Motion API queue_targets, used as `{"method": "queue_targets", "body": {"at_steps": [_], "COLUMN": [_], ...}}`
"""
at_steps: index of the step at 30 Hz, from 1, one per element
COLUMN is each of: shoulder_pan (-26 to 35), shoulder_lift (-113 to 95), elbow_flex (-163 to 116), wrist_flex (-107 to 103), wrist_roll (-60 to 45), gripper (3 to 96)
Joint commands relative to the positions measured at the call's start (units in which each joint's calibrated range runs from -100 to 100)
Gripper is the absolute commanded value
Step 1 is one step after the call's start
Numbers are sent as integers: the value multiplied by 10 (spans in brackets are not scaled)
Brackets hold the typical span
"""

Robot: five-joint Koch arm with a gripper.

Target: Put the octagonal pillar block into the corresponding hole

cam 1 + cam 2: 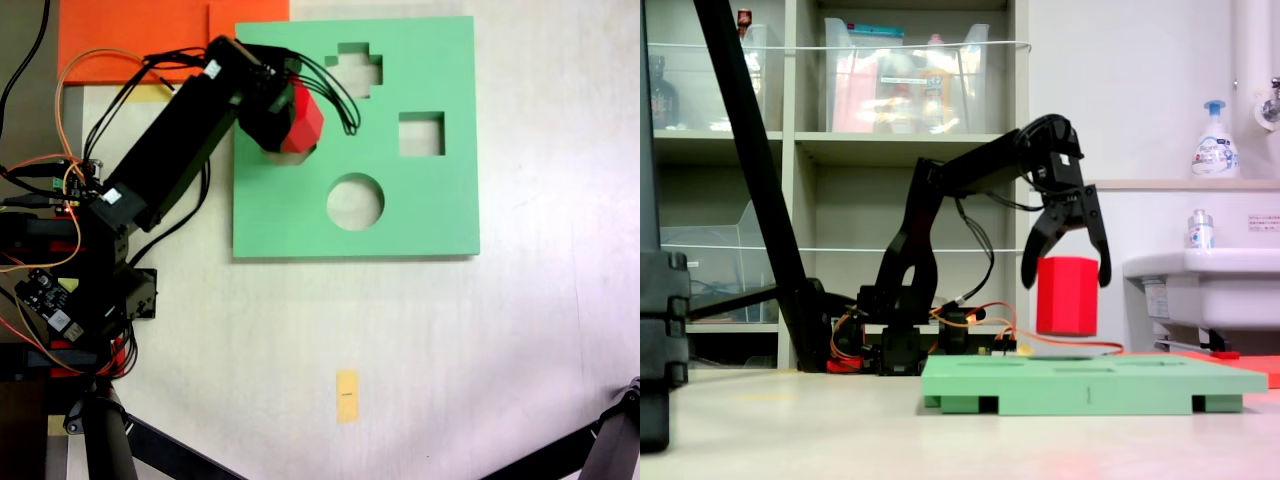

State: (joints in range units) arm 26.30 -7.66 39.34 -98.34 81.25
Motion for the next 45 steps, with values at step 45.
{"method": "queue_targets", "body": {"at_steps": [45], "shoulder_pan": [15], "shoulder_lift": [12], "elbow_flex": [-50], "wrist_flex": [-17], "wrist_roll": [-37], "gripper": [411]}}
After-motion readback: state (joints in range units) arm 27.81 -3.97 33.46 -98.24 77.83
